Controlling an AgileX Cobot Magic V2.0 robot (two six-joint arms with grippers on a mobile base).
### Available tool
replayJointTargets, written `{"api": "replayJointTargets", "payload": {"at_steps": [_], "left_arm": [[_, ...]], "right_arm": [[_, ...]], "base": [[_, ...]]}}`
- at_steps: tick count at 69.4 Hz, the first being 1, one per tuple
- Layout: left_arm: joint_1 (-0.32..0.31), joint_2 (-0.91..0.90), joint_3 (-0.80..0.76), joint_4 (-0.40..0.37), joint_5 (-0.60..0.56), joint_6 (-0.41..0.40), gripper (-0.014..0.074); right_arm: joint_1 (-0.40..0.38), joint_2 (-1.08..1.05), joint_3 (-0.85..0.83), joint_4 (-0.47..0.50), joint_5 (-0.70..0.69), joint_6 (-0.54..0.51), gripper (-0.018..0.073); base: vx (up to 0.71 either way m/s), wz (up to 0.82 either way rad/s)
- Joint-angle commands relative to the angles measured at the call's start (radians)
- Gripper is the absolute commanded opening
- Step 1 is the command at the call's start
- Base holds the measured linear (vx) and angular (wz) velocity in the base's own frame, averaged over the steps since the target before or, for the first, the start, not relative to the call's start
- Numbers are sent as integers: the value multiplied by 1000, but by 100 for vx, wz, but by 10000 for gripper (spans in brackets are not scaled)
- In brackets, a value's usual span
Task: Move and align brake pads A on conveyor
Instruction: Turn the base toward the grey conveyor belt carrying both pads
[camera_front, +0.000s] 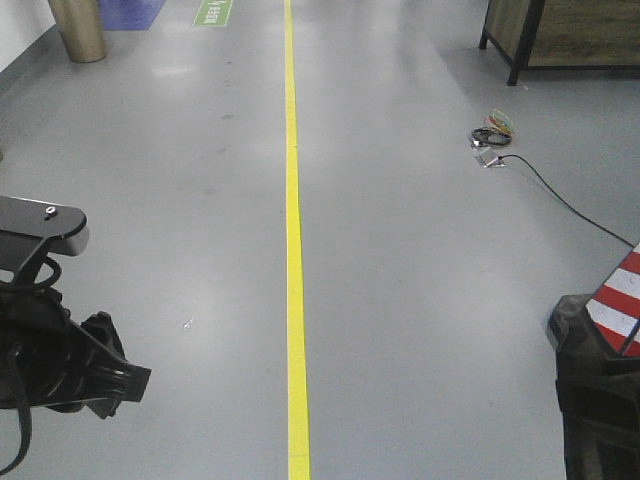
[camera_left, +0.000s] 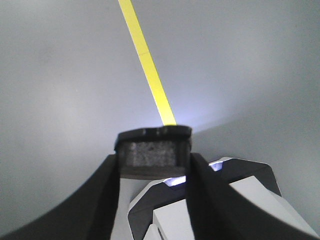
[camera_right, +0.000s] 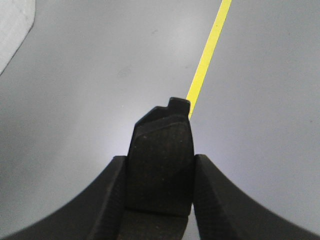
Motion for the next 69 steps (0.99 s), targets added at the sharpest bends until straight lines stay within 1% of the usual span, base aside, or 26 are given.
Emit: {"api": "replayJointTargets", "payload": {"at_steps": [1, 18, 33, 49, 69], "left_arm": [[-4, -18, -29, 5, -47, -1, -6], [-4, -18, -29, 5, -47, -1, -6], [-4, -18, -29, 5, -47, -1, -6], [-4, -18, -29, 5, -47, -1, -6], [-4, -18, -29, 5, -47, -1, -6]], "right_arm": [[-1, 0, -28, 3, -67, -9, -10], [-1, 0, -28, 3, -68, -9, -10], [-1, 0, -28, 2, -68, -9, -10], [-1, 0, -28, 2, -68, -9, -10], [-1, 0, -28, 3, -68, -9, -10]], "base": [[38, -2], [35, -11], [30, -37], [26, -66], [23, -86]]}}
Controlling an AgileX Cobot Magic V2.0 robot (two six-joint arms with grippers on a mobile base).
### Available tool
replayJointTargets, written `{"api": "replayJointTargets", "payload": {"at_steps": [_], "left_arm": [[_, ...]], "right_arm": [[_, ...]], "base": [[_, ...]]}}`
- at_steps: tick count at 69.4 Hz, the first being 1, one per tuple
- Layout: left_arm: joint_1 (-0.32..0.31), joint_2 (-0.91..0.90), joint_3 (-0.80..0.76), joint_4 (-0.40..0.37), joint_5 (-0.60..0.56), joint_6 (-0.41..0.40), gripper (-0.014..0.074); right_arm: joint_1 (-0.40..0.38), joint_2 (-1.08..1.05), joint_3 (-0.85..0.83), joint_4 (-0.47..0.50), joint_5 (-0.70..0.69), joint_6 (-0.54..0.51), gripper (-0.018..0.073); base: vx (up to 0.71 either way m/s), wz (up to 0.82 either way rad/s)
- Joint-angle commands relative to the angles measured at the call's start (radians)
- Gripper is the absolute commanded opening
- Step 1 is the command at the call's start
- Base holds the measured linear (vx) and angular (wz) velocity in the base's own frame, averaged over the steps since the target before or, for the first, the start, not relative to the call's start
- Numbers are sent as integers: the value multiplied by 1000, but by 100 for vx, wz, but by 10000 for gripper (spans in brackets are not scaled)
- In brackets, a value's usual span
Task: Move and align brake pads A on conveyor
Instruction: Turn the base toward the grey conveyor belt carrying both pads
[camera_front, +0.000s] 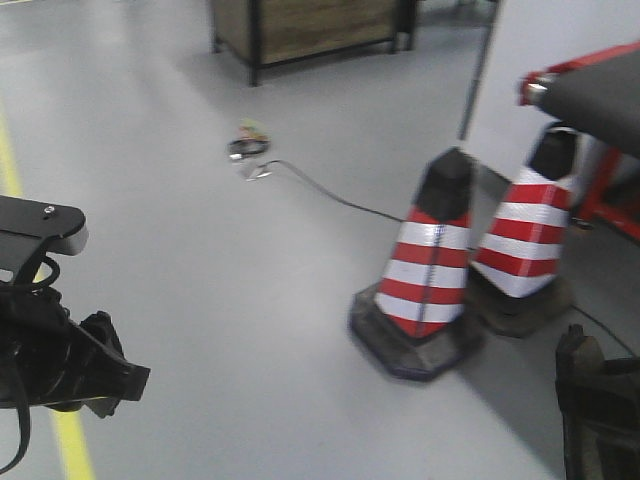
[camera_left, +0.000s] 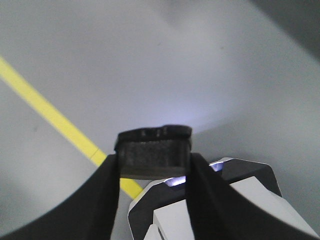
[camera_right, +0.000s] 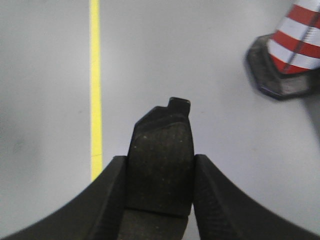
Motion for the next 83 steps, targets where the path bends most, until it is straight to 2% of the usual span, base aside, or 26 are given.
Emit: {"api": "replayJointTargets", "payload": {"at_steps": [1, 56, 83], "left_arm": [[-4, -18, -29, 4, -47, -1, -6], [-4, -18, -29, 5, -44, -1, -6], [-4, -18, -29, 5, -43, -1, -6]], "right_arm": [[-1, -2, -28, 2, -67, -9, -10], [-1, -2, -28, 2, -67, -9, -10], [-1, -2, -28, 9, -59, -9, -10]], "base": [[23, -89], [25, -85], [36, -48]]}}
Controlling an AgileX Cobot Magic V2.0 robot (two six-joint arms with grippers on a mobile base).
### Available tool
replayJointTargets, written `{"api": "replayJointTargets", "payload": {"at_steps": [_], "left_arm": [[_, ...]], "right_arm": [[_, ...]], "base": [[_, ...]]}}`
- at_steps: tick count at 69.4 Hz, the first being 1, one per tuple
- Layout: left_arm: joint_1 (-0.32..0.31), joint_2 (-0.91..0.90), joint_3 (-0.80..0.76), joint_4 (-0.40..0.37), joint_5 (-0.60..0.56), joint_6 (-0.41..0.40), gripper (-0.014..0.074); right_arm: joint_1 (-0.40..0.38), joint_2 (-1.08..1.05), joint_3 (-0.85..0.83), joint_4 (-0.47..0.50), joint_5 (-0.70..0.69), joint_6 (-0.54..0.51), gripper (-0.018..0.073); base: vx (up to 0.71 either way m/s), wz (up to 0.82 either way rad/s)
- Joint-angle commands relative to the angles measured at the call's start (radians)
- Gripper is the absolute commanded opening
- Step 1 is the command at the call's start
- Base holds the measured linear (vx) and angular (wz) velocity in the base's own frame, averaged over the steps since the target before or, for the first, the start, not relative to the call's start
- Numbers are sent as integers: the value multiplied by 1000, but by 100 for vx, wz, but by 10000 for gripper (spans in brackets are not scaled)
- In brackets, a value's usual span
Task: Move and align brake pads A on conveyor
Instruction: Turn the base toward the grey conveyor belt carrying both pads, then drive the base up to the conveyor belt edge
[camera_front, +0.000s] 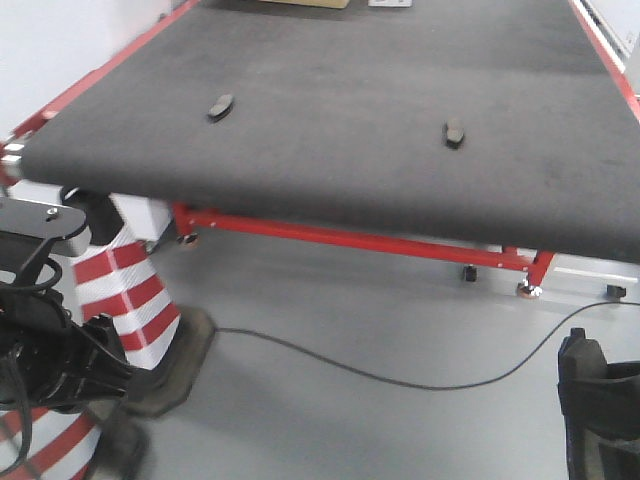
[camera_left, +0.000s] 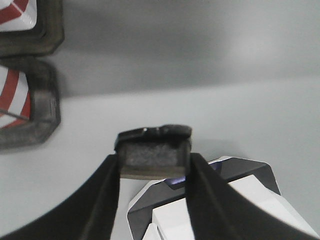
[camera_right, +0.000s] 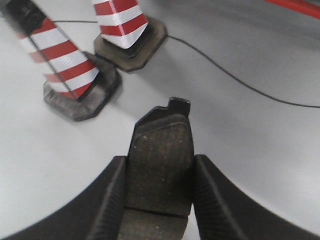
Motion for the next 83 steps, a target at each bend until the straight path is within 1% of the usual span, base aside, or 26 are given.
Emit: {"api": "replayJointTargets", "payload": {"at_steps": [1, 45, 83], "left_arm": [[-4, -18, -29, 8, -44, -1, -6], [-4, -17, -29, 8, -45, -1, -6], [-4, -17, -29, 8, -45, -1, -6]], "right_arm": [[-1, -1, -28, 10, -69, -9, -10], [-1, -1, -28, 11, -62, -9, -10], [-1, -1, -28, 12, -62, -9, -10]], "base": [[44, -20], [47, -10], [34, -16]]}}
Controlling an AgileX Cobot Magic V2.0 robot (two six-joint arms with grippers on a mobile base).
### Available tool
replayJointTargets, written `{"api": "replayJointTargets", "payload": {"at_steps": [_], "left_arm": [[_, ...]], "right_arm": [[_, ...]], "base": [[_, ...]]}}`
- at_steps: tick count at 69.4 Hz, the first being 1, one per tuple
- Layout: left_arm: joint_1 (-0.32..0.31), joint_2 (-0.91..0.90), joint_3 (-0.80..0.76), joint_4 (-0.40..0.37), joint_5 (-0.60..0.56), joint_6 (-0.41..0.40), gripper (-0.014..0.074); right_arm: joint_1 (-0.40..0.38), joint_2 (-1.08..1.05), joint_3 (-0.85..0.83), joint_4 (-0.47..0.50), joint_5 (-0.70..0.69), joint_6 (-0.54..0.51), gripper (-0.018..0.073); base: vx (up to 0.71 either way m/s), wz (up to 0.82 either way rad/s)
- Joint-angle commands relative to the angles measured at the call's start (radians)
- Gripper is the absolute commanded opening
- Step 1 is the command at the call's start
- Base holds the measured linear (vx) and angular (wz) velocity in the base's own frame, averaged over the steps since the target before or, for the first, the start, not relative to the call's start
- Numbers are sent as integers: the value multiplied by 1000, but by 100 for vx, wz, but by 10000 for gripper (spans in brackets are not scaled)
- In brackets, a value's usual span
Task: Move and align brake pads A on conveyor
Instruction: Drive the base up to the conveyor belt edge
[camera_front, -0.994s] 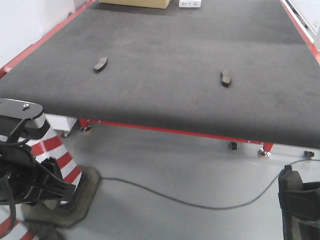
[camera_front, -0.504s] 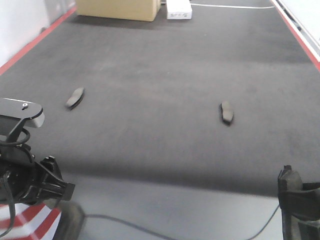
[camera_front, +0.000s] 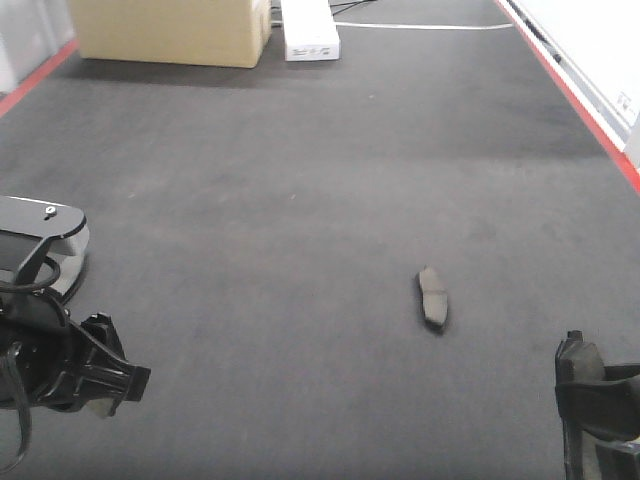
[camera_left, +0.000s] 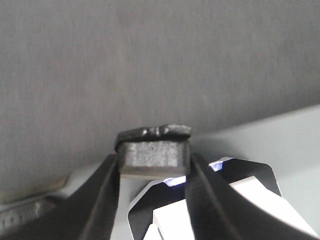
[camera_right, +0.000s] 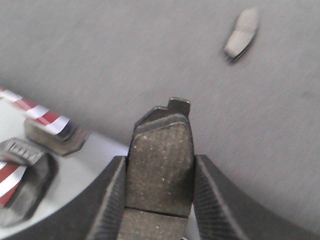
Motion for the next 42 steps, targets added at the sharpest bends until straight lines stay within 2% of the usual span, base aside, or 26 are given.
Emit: {"api": "replayJointTargets", "payload": {"at_steps": [1, 42], "left_arm": [[-4, -17, -29, 6, -45, -1, -6], [-4, -17, -29, 6, -45, -1, -6]], "right_arm": [[-1, -1, -28, 5, -67, -9, -10], [-1, -1, -28, 5, -68, -9, -10]], "base": [[26, -14], [15, -7]]}}
